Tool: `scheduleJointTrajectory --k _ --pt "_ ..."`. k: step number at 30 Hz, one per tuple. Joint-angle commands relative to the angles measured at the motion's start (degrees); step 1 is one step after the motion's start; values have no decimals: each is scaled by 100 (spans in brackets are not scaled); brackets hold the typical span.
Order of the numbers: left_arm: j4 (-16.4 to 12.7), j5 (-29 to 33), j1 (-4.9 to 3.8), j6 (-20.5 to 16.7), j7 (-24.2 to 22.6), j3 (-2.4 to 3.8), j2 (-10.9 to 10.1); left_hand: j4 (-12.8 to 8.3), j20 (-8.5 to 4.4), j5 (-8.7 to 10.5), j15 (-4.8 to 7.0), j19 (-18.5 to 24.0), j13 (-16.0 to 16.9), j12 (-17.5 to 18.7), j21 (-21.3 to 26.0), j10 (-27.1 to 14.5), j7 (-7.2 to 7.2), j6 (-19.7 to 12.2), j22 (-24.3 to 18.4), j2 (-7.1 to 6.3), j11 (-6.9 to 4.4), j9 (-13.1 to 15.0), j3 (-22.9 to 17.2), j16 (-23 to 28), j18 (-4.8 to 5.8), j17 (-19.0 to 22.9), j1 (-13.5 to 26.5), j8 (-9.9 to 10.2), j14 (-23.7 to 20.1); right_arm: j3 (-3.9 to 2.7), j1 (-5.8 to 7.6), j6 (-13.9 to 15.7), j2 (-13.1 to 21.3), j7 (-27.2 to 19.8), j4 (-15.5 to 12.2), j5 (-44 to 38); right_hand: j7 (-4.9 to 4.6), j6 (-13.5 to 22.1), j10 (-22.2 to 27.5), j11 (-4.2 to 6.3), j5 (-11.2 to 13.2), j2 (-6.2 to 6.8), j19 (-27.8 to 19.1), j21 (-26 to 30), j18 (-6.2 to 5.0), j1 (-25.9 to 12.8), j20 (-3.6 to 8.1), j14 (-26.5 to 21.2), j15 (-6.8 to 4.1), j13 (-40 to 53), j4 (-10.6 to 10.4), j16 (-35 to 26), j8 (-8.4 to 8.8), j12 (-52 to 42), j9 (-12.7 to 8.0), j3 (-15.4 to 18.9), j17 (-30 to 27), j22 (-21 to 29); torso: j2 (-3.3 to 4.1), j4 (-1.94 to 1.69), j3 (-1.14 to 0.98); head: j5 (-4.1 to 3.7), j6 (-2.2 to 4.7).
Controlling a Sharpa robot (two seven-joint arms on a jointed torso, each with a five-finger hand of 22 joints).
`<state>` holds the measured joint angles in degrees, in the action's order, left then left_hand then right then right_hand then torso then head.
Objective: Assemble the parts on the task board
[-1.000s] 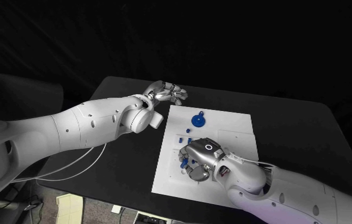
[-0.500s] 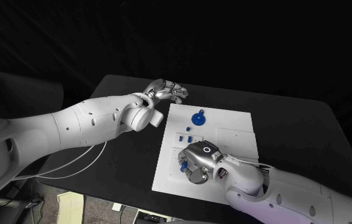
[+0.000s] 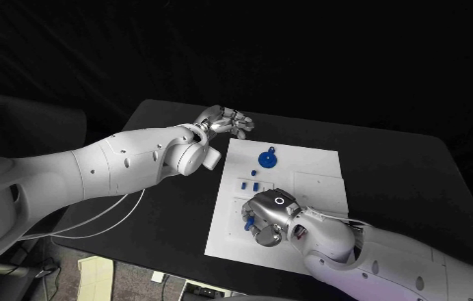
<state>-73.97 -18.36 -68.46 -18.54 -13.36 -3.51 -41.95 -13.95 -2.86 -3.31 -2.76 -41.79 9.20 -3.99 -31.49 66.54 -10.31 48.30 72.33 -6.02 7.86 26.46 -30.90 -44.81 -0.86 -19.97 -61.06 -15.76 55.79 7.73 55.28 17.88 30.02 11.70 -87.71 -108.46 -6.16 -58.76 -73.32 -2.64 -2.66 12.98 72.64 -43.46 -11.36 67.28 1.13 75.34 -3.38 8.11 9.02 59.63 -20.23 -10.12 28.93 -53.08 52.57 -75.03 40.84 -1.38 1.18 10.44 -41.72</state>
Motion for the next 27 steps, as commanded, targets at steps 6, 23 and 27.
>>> scheduleJointTrajectory --k 6,23,27 --pt "-12 27 -10 64 -38 4 12 30 3 22 -8 -26 -7 0 23 -34 -1 -56 10 28 -3 -9 11 31 -12 -9 33 -15 50 19 -9 -218 -34 70 30 -220 -9 -45 -195 14 -13 -61 -5 -33 -364 15 27 -5 -55 12 22 33 -21 -2 10 -24 4 -114 -1 5 0 1 9" --pt "-14 27 -10 66 -36 4 18 30 2 22 -8 -26 -8 -1 28 -35 -1 -58 13 26 -3 -9 11 37 -12 -16 31 -15 50 162 -8 -398 -150 167 62 -477 -7 -50 -200 16 -13 -58 -4 -42 -364 14 29 -2 -57 17 38 38 -22 1 11 -26 4 -114 1 3 1 7 -12" --pt "-12 27 -10 65 -34 4 18 31 3 22 -8 -27 -8 0 29 -36 -1 -58 14 26 -3 -9 11 38 -12 -19 32 -15 50 165 -9 -400 -184 175 51 -483 -6 -53 -203 16 -13 -58 -3 -46 -364 10 29 0 -57 19 42 40 -23 2 12 -26 5 -115 0 0 0 7 -9"
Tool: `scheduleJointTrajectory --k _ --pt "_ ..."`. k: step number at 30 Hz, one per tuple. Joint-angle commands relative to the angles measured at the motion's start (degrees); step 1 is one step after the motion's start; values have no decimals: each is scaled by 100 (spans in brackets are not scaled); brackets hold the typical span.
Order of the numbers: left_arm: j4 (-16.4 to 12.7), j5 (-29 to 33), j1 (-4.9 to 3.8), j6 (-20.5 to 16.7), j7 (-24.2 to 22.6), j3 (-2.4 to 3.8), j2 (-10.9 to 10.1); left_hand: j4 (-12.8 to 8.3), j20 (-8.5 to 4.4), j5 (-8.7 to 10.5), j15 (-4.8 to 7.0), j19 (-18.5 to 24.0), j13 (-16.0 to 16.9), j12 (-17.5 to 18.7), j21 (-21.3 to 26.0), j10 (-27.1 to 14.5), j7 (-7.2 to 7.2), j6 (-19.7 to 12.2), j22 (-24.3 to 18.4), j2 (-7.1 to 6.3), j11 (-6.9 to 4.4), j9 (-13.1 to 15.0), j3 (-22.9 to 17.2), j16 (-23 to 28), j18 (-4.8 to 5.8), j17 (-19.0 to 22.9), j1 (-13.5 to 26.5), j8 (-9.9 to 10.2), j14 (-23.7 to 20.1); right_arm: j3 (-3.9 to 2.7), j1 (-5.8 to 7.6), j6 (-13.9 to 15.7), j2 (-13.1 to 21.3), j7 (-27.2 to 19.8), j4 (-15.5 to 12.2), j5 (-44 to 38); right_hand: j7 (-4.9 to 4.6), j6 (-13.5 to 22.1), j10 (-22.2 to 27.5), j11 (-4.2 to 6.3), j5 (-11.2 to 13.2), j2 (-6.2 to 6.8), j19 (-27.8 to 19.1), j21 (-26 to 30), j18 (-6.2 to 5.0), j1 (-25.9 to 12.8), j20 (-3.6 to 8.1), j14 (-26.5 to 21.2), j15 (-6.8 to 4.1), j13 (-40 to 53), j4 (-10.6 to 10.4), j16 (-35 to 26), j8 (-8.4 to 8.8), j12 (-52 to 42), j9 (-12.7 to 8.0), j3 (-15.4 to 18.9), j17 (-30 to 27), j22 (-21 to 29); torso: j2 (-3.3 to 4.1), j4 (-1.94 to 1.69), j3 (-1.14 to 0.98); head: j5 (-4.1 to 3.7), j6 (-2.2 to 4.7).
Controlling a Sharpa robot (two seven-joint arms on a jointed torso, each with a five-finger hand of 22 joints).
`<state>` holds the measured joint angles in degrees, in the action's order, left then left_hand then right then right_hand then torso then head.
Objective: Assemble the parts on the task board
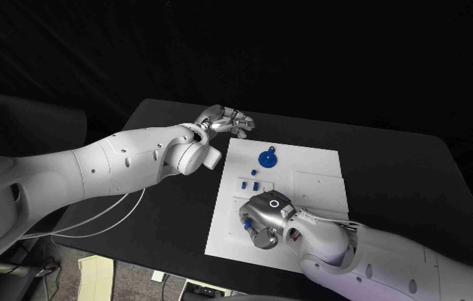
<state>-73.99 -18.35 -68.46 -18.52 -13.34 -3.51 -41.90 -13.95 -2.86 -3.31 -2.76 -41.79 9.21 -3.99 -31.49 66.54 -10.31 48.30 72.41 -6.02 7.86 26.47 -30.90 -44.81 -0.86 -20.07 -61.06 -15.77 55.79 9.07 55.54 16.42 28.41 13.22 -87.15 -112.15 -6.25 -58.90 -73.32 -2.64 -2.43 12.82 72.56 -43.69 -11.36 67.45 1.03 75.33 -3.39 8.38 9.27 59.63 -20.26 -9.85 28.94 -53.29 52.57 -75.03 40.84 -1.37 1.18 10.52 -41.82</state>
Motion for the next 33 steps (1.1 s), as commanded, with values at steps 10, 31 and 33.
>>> scheduleJointTrajectory --k 10,31,33 --pt "-14 26 -10 64 -35 4 7 32 3 22 -8 -27 -10 -1 33 -36 -1 -60 8 26 -2 -10 11 42 -12 -13 31 -16 50 42 -35 -377 -46 12 -13 -107 3 -42 -206 17 -36 -40 6 -30 -364 -16 39 2 -57 -3 23 43 -21 -22 11 -2 6 -115 -1 -1 4 -6 -2" --pt "-16 26 -10 77 -13 4 -5 34 3 22 -8 -29 -11 0 39 -40 -3 -64 12 24 -1 -11 11 48 -12 -23 31 -15 53 48 -34 -57 -32 -12 -4 117 -112 185 37 -89 -284 411 -78 -25 -364 -463 -4 -37 46 3 109 8 183 216 -103 310 -69 -91 0 0 -3 -14 -15" --pt "-15 26 -10 76 -11 4 -8 34 3 22 -8 -30 -11 0 40 -40 -3 -65 12 24 -1 -11 11 49 -12 -24 31 -15 53 48 -34 -57 -29 -12 -1 132 -124 209 62 -99 -289 415 -91 -16 -364 -462 -9 -47 54 1 116 3 199 235 -112 328 -74 -89 0 0 -3 -14 -15"
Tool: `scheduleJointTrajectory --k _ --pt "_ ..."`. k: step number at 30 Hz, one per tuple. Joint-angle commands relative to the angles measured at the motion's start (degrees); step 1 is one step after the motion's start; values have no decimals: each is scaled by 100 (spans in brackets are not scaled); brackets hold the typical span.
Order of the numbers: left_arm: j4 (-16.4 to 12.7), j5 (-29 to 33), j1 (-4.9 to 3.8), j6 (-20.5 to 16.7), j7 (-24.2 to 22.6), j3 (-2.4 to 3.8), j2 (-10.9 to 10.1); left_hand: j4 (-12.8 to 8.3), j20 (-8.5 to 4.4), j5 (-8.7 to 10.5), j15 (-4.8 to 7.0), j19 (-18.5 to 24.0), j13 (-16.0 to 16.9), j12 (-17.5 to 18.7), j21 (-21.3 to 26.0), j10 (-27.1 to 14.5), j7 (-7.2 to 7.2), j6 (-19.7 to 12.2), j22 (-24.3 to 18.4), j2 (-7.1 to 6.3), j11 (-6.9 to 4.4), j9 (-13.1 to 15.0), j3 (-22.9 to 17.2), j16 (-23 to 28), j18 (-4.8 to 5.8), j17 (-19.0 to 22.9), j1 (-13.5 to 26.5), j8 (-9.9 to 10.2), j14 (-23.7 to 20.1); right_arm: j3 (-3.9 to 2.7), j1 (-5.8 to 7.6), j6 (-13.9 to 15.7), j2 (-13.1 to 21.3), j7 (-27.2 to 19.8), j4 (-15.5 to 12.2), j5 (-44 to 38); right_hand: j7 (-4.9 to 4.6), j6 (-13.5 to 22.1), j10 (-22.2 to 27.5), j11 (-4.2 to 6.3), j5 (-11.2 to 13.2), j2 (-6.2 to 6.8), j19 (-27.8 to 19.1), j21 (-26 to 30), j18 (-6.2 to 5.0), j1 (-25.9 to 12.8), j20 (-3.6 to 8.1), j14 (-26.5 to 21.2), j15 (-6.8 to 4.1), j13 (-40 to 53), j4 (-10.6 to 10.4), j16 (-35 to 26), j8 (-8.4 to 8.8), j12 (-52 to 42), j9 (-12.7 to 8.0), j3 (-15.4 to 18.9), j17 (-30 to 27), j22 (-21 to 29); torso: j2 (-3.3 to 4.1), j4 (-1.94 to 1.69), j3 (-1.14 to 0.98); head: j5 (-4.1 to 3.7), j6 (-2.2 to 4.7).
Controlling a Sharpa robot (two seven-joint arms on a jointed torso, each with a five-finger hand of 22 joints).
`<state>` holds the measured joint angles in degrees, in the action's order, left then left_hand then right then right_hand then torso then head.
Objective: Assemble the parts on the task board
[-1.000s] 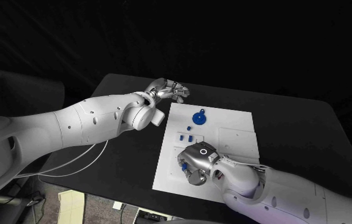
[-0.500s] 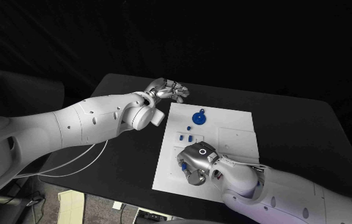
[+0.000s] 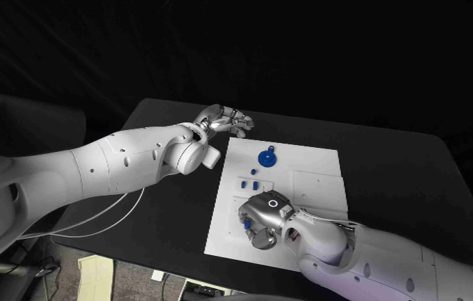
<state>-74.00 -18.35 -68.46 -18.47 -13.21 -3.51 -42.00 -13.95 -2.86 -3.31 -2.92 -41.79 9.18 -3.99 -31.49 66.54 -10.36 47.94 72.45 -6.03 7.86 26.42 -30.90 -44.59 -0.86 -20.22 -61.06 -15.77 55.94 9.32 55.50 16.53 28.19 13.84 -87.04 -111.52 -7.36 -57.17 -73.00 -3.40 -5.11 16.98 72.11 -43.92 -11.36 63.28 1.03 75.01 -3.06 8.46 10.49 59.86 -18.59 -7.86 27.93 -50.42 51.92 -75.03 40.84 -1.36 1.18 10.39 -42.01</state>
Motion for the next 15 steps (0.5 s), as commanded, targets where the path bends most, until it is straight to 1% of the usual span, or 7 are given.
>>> scheduleJointTrajectory --k 1,10,13,15 --pt "-14 25 -10 72 -22 4 0 34 3 22 7 -30 -8 0 40 -40 1 -30 9 23 -1 -7 12 27 -12 -10 32 -15 38 22 -30 -61 -6 -74 -13 76 -20 51 44 -29 -24 2 -54 11 -364 -47 -12 -20 28 -9 -5 -26 41 47 -15 52 -13 -89 0 0 -3 -1 4" --pt "-14 25 -10 74 -16 4 -2 37 3 22 8 -32 -8 0 44 -40 -2 -38 11 20 -1 -9 14 29 -11 -15 35 -12 39 22 -30 37 12 -51 -13 85 -37 83 79 -44 -34 8 -69 23 -364 -56 -21 -30 43 -10 2 -31 61 74 -26 87 -23 -87 0 -1 1 -8 1" --pt "-15 25 -10 71 -16 4 -9 38 3 22 8 -32 -8 0 45 -40 -3 -39 11 20 -1 -9 14 30 -11 -16 35 -11 40 22 -30 241 36 -53 -19 133 -44 98 94 -51 -26 11 -81 33 -364 -70 -27 -41 51 -11 -7 -37 70 88 -32 99 -29 -85 2 -2 0 -10 2" --pt "-13 25 -10 69 -12 4 -13 38 3 22 8 -32 -8 0 45 -41 -3 -41 12 19 -1 -9 13 30 -11 -17 35 -10 40 22 -29 422 58 -65 -24 224 -74 174 175 -80 -10 18 -123 59 -364 -72 -42 -68 78 -24 26 -49 113 142 -54 104 -39 -83 1 0 0 -11 4"
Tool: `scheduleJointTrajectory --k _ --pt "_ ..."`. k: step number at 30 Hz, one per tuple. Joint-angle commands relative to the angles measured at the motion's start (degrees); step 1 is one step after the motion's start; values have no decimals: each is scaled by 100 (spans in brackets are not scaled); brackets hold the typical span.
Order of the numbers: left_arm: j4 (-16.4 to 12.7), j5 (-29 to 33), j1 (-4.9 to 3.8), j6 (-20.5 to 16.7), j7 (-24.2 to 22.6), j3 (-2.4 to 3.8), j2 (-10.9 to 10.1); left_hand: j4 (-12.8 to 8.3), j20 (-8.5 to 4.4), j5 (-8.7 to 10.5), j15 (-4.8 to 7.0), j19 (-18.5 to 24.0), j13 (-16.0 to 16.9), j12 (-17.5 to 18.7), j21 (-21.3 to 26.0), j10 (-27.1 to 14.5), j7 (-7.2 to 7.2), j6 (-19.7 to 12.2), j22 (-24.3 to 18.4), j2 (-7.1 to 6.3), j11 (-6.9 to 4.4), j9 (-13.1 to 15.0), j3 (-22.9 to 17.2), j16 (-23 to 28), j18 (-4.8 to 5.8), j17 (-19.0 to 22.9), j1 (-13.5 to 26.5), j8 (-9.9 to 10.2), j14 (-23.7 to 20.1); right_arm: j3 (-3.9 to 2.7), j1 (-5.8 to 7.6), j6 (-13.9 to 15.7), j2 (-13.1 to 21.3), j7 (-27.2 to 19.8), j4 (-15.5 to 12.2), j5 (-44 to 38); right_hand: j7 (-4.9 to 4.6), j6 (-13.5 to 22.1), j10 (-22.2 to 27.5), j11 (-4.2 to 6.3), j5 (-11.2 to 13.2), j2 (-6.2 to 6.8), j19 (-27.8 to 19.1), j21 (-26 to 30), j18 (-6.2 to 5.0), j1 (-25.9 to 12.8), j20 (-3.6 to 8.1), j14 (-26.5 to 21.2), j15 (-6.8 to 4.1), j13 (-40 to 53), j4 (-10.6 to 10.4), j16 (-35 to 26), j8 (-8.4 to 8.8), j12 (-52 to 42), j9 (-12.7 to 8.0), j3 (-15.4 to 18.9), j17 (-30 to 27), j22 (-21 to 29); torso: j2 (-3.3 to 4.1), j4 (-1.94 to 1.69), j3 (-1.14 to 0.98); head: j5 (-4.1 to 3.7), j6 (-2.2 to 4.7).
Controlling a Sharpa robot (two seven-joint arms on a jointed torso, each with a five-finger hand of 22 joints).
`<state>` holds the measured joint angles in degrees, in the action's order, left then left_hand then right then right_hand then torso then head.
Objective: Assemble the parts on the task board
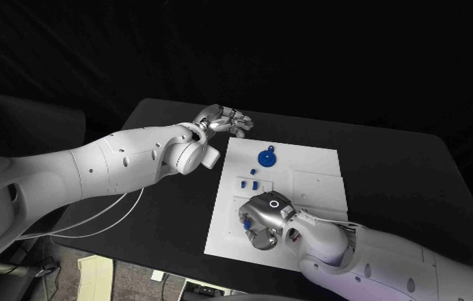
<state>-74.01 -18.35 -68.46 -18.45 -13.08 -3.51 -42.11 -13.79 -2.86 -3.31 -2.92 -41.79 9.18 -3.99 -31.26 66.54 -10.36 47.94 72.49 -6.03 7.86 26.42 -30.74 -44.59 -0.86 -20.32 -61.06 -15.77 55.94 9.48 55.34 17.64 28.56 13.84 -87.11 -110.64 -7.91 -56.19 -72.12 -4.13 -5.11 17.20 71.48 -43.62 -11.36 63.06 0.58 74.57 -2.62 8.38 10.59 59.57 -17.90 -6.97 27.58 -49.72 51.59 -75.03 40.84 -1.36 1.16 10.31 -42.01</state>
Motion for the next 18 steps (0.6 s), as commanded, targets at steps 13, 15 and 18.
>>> scheduleJointTrajectory --k 13,15,18 --pt "-16 26 -10 96 -2 4 -10 70 4 25 6 -41 -13 1 43 -48 -39 -124 18 11 3 -28 19 51 -9 -34 91 30 43 1 -12 951 108 -218 -26 589 -238 749 960 -259 139 8 -570 166 -345 -479 -86 -474 288 -292 564 -89 346 326 -166 622 -55 -121 -1 -1 0 -7 17" --pt "-13 26 -10 92 -2 4 -10 73 3 25 6 -41 -14 1 45 -49 -43 -132 19 11 3 -30 20 55 -9 -37 94 34 42 -1 -12 977 126 -252 -37 643 -247 806 1036 -270 105 13 -626 162 -349 -556 -109 -530 297 -323 588 -64 355 321 -169 754 -58 -126 0 -2 -1 -5 17" --pt "-14 26 -10 91 -7 4 -11 73 3 25 6 -41 -14 1 46 -49 -44 -134 20 10 3 -30 20 55 -10 -38 94 34 42 -17 -11 1010 201 -311 -97 733 -249 851 1084 -276 78 13 -655 141 -362 -620 -127 -562 306 -350 586 -26 353 304 -166 900 -65 -128 0 -1 -4 -2 19"
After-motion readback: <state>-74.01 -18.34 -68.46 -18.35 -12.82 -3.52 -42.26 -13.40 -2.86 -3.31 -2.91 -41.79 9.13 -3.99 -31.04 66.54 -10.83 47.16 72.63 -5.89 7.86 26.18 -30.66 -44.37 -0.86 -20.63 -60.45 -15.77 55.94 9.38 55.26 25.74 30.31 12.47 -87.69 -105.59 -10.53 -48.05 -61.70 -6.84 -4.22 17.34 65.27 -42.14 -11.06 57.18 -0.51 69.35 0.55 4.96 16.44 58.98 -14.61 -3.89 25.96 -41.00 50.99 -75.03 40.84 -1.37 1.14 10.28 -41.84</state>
